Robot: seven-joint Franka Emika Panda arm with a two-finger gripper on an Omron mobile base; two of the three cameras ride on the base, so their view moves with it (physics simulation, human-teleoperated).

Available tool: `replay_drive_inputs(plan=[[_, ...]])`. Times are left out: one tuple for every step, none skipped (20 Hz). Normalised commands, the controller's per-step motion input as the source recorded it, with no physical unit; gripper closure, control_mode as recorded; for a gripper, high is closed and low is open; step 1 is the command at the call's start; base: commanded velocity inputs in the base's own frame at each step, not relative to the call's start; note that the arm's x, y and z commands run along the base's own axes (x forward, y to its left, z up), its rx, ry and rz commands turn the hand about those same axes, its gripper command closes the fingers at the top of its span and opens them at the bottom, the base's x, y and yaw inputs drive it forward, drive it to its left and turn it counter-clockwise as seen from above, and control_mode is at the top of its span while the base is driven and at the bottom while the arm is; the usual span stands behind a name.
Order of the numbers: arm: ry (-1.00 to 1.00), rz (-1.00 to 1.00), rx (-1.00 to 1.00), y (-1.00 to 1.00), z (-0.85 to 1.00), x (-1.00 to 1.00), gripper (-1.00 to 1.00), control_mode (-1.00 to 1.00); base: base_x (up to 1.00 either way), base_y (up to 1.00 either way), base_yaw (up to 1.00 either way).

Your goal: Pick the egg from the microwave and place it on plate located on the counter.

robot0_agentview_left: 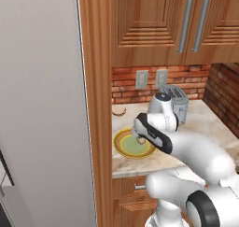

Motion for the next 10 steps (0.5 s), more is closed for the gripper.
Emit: replay_drive_inputs(plan=[[-0.14,0.0,0.0,0.0,0.86,-0.56,-1.0,-1.0,0.0,0.0,0.0],[-0.12,-0.01,0.0,0.0,0.84,-0.61,-1.0,-1.0,0.0,0.0,0.0],[-0.13,-0.03,0.0,0.0,0.79,-0.56,-1.0,-1.0,0.0,0.0,0.0],[-0.11,-0.04,0.0,0.0,0.84,-0.6,-1.0,-1.0,0.0,0.0,0.0],[-0.11,-0.04,0.0,0.0,0.84,-0.62,-1.0,-1.0,0.0,0.0,0.0],[-0.11,-0.05,0.0,0.0,0.82,-0.61,-1.0,-1.0,0.0,0.0,0.0],[-0.05,-0.07,0.0,-0.03,0.87,-0.56,-1.0,-1.0,0.0,0.0,0.0],[0.0,-0.13,0.0,-0.15,0.68,-0.51,-1.0,-1.0,0.0,0.0,0.0],[0.0,-0.17,0.0,-0.25,0.59,-0.41,-1.0,-1.0,0.0,0.0,0.0],[0.0,-0.18,0.0,-0.4,0.71,-0.46,-1.0,-1.0,0.0,0.0,0.0]])
